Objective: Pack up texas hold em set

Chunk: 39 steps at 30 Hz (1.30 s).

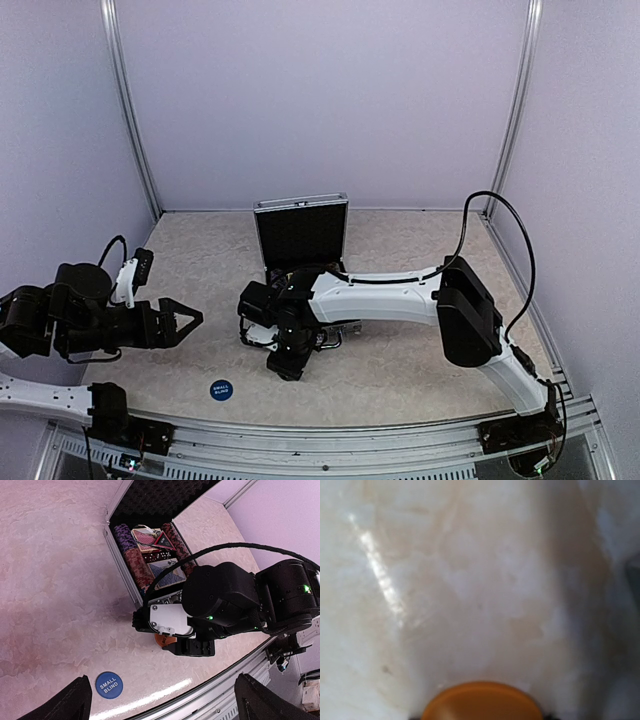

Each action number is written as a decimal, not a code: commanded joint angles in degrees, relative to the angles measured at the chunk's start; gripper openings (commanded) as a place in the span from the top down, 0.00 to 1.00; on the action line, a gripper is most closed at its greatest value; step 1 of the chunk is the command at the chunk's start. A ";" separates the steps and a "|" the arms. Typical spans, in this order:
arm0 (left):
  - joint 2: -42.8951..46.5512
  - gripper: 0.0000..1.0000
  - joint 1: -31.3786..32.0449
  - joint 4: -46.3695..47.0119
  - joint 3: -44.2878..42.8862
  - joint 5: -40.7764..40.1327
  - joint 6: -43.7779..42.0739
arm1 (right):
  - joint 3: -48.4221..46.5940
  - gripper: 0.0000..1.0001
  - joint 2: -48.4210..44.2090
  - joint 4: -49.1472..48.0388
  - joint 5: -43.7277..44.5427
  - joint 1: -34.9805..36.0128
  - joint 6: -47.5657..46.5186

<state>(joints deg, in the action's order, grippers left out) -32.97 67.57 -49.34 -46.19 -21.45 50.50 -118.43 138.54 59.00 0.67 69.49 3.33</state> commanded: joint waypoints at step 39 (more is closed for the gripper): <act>1.42 0.01 0.26 2.53 1.85 0.84 0.45 | -10.33 0.54 -1.45 -3.56 11.45 -9.89 -0.80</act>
<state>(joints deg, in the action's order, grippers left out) -32.42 67.59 -48.29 -45.04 -21.19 50.85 -127.02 136.18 57.95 10.79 60.90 2.61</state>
